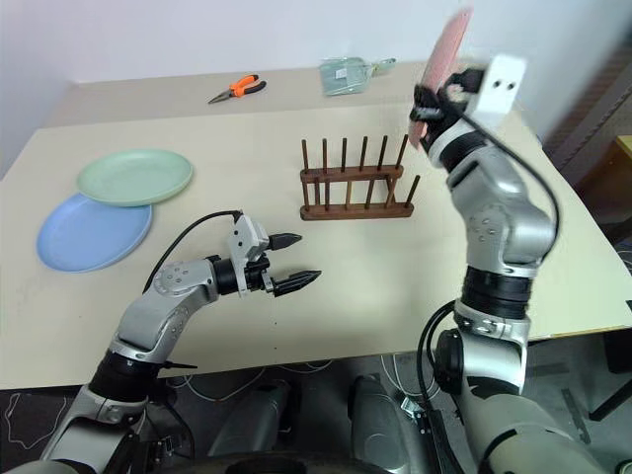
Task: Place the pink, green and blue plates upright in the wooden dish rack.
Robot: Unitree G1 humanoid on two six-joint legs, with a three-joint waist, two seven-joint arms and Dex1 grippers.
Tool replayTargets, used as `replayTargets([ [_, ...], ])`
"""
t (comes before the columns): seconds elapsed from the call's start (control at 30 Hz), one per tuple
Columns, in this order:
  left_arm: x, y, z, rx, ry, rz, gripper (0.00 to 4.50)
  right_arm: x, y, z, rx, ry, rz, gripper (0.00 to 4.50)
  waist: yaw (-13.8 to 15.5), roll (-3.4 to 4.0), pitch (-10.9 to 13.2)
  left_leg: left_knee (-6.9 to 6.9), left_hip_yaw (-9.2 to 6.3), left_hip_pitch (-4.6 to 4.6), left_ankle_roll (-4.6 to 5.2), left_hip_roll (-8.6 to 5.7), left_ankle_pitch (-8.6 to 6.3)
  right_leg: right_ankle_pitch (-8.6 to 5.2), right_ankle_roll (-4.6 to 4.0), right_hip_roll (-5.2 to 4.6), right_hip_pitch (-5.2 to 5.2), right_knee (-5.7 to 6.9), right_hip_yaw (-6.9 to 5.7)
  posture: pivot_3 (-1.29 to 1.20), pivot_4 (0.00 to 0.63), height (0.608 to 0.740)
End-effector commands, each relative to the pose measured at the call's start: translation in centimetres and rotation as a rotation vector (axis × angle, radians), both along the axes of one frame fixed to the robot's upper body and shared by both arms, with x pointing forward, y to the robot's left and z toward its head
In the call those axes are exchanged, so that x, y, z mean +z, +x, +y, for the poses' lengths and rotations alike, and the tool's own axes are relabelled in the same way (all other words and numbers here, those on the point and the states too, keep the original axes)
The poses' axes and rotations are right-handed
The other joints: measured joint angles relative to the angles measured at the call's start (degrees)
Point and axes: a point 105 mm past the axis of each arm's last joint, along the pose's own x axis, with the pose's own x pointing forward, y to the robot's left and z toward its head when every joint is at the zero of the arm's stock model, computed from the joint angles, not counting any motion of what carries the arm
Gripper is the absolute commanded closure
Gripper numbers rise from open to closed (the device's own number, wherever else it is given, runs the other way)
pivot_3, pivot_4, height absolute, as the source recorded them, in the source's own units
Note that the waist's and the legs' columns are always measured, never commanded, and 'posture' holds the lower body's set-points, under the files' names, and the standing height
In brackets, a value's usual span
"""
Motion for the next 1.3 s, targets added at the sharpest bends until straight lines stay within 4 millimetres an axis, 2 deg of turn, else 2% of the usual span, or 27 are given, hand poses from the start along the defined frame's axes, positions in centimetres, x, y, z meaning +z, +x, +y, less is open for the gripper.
replayTargets([
  [0.03, 0.7, -0.3, 0.1, -0.006, -0.011, -0.035, 0.11, 2.6, -4.2, 1.2, 0.242, 0.007, -0.119, 4.45, 0.0, 0.00, 0.0, 0.00, 0.00, 0.00, 0.00, 0.01, 0.00, 0.00, 0.00, 0.00, 0.01, 0.00, 0.00, 0.00, 0.150, 0.738],
  [0.2, 0.7, -0.2, -0.1, -0.015, -0.011, -0.035, 0.11, 1.3, -5.3, 1.9, 0.382, -0.010, -0.067, 4.45, -0.2, 0.00, 0.0, 0.03, 0.01, 0.02, 0.01, 0.06, 0.00, -0.01, -0.02, 0.01, 0.02, 0.00, 0.00, 0.00, 0.150, 0.738],
  [0.3, 0.8, 0.0, -0.1, -0.018, -0.010, -0.039, 0.11, -0.1, -4.6, 1.4, 0.370, -0.056, -0.019, 4.45, 0.0, 0.00, 0.0, 0.04, 0.01, -0.01, 0.01, 0.05, 0.00, -0.01, -0.02, 0.00, 0.02, -0.03, 0.00, 0.00, 0.150, 0.738],
  [0.63, 0.7, -0.6, 0.1, -0.022, -0.007, -0.030, 0.11, -2.4, -2.4, -1.4, 0.293, -0.074, 0.055, 4.45, 0.0, 0.00, 0.0, 0.04, 0.04, -0.02, 0.01, 0.04, 0.00, -0.01, -0.01, 0.00, 0.02, -0.06, 0.00, 0.00, 0.150, 0.738],
  [1.07, 0.8, -0.7, 0.1, -0.037, -0.003, -0.034, 0.11, -4.8, -1.3, -2.6, 0.265, -0.065, 0.140, 4.45, 0.1, -0.01, 0.0, 0.04, 0.04, -0.03, 0.01, 0.04, 0.00, -0.01, -0.01, -0.01, 0.02, -0.07, 0.00, 0.00, 0.150, 0.738],
  [1.17, 0.9, -0.6, 0.0, -0.038, -0.004, -0.039, 0.11, -4.8, -1.2, -2.8, 0.246, -0.078, 0.131, 3.48, 0.1, -0.01, 0.0, 0.04, 0.04, -0.03, 0.01, 0.04, 0.00, -0.01, -0.01, -0.01, 0.02, -0.07, 0.00, 0.00, 0.150, 0.738],
  [1.23, 0.9, -0.6, 0.0, -0.037, -0.003, -0.044, 0.11, -4.7, -0.9, -3.1, 0.205, -0.098, 0.120, 2.61, 0.1, -0.01, 0.0, 0.04, 0.04, -0.03, 0.01, 0.04, 0.00, -0.01, -0.01, -0.01, 0.02, -0.07, 0.00, 0.00, 0.150, 0.738],
  [1.3, 0.9, -0.5, 0.0, -0.033, -0.006, -0.047, 0.11, -4.6, -0.6, -3.5, 0.148, -0.159, 0.103, 1.53, 0.1, -0.01, 0.0, 0.04, 0.04, -0.03, 0.01, 0.04, 0.00, -0.01, -0.01, -0.01, 0.02, -0.07, 0.00, 0.00, 0.150, 0.738],
])
